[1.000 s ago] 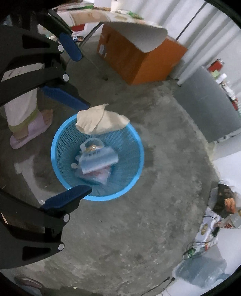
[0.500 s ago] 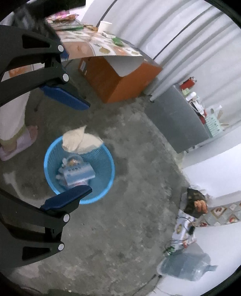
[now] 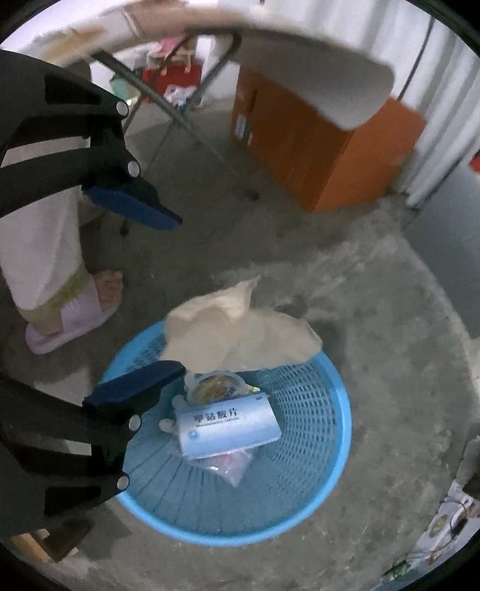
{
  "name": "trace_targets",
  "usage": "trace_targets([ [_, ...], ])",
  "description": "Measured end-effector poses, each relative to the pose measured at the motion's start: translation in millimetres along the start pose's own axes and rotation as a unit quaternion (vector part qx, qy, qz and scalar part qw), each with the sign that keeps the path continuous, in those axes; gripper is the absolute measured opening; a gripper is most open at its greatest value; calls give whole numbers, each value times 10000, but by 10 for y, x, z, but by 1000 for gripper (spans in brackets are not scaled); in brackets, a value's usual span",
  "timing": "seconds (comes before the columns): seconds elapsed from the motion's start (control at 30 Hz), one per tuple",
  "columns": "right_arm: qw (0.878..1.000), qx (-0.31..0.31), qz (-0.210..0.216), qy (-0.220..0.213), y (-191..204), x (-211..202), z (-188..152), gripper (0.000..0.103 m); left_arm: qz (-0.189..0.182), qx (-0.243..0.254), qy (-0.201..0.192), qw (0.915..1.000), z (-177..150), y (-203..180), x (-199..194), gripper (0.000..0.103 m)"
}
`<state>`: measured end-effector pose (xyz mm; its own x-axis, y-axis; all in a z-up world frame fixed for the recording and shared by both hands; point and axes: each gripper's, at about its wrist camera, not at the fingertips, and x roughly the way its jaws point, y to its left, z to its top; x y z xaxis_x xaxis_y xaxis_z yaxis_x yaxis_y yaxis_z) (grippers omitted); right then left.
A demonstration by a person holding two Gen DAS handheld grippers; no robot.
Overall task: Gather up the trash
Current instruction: 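Close the right tool on the paper towel and push it into the wastebasket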
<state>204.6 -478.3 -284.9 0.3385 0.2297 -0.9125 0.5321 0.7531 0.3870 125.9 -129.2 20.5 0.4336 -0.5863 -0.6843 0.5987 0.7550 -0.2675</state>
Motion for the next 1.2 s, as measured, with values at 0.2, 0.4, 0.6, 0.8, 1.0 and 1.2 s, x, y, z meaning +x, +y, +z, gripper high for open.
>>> trace_targets([
  [0.2,9972,-294,-665,196,88,445,151,55,227,-383,-283,9986,-246,482,-342,78],
  [0.4,9958,-206,-856,259,61,616,208,39,235,-577,-503,9968,-296,768,-428,78],
  [0.6,9964,-13,-786,312,34,714,231,27,158,-735,-580,9955,-318,905,-417,78],
  [0.8,9968,-41,-776,201,55,678,232,6,118,-799,-591,9950,-335,945,-405,78],
  [1.0,9974,153,-687,-182,-75,402,178,4,68,-911,-697,9934,-337,980,-448,78],
  [1.2,9927,800,-856,-271,-554,184,15,4,64,-950,-795,9923,-354,981,-529,78],
])
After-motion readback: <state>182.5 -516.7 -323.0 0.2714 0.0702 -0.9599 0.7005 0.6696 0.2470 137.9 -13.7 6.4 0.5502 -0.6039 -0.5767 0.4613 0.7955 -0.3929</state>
